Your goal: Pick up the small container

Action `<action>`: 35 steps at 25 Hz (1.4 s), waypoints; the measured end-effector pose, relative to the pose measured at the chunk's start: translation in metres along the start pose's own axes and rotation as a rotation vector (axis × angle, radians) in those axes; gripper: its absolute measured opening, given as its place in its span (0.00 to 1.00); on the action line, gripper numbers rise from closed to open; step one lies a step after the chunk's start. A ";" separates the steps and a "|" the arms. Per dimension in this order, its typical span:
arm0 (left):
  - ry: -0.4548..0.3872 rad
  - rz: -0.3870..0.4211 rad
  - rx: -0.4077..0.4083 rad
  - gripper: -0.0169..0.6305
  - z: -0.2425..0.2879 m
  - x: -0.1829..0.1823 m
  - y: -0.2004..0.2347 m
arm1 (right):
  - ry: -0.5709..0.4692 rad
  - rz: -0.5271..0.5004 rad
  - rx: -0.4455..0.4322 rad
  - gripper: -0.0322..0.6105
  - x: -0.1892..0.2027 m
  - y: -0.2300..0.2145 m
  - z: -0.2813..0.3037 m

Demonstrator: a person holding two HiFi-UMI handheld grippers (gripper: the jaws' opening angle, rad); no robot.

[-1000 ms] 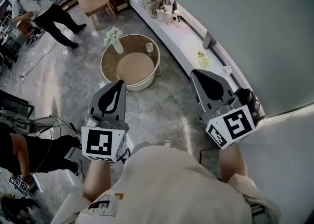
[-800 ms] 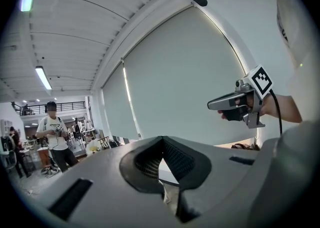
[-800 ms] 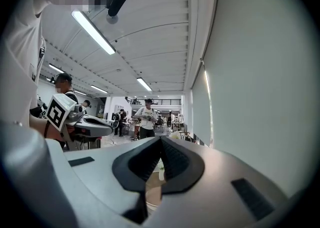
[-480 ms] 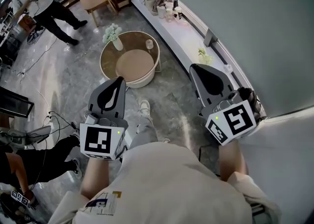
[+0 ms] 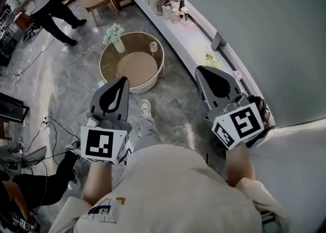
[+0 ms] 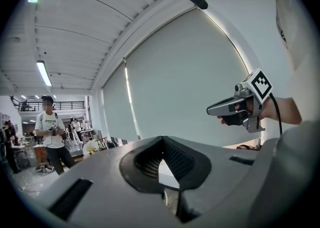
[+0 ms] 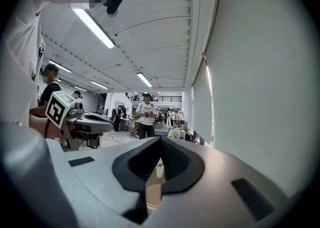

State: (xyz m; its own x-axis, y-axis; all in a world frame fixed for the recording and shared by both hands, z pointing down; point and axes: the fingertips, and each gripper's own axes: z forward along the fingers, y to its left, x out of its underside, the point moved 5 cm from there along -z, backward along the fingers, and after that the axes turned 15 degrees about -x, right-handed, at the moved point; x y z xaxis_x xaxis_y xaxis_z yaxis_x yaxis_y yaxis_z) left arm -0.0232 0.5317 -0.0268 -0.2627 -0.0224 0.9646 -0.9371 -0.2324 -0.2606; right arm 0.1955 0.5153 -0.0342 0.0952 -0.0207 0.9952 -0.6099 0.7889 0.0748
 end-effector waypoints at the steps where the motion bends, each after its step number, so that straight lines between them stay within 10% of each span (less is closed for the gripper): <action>1: -0.003 0.001 0.000 0.04 0.006 -0.001 0.004 | 0.002 -0.002 0.000 0.06 0.000 -0.004 0.006; 35: 0.017 0.002 0.194 0.04 0.333 0.050 0.181 | 0.127 0.112 0.053 0.06 0.010 -0.204 0.324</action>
State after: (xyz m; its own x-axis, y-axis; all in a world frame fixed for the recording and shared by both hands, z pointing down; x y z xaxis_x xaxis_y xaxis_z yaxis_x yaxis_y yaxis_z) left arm -0.1298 0.1647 -0.0125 -0.2697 -0.0070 0.9629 -0.8753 -0.4151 -0.2481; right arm 0.0662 0.1555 -0.0190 0.1215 0.1458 0.9818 -0.6625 0.7485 -0.0292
